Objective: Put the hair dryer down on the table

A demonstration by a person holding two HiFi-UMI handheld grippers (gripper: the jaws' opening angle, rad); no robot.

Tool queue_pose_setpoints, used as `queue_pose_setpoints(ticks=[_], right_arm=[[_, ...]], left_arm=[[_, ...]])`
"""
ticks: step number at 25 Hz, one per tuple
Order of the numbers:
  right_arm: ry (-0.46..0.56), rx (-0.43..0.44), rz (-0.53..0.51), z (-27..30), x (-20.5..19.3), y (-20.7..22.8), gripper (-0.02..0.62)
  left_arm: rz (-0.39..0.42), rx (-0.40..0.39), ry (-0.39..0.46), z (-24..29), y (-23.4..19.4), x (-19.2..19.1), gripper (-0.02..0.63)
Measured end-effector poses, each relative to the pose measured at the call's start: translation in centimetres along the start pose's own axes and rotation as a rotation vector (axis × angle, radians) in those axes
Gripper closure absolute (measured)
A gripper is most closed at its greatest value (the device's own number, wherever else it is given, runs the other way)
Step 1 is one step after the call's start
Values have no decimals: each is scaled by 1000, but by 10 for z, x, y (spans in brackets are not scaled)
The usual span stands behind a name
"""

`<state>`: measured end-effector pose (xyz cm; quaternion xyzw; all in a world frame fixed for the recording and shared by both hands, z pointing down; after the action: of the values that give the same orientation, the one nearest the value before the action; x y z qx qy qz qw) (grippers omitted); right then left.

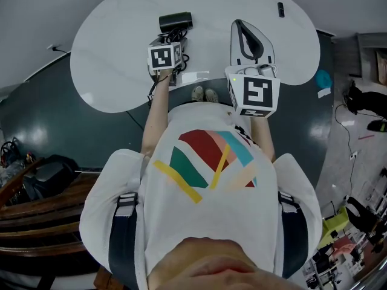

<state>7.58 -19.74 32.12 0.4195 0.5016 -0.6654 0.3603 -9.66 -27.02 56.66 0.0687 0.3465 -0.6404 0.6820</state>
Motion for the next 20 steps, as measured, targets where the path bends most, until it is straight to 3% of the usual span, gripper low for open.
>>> queue_pose_setpoints(ticks=[4, 7, 14, 20], right_arm=[[18, 1, -6, 0, 5, 1, 586], [35, -2, -13, 2, 9, 3, 586], [68, -6, -15, 2, 17, 10, 586], [114, -6, -29, 0, 33, 11, 586]], left_arm=[[-46, -22, 18, -12, 6, 10, 279], [-41, 5, 28, -19, 6, 10, 279], [39, 52, 252, -66, 11, 72, 279], [123, 9, 494, -137, 44, 127, 282]])
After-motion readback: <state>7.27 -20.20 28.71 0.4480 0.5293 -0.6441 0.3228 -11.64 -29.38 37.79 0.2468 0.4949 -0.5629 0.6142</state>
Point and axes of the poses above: the fingertips, and each gripper's own axes: z forward along the fingers, y to its right, x out of its top, the point moved 3 cm from there along -z, backward along the fingers, and after that the axes turned 15 degrees about -z, right-handed, at the moved point
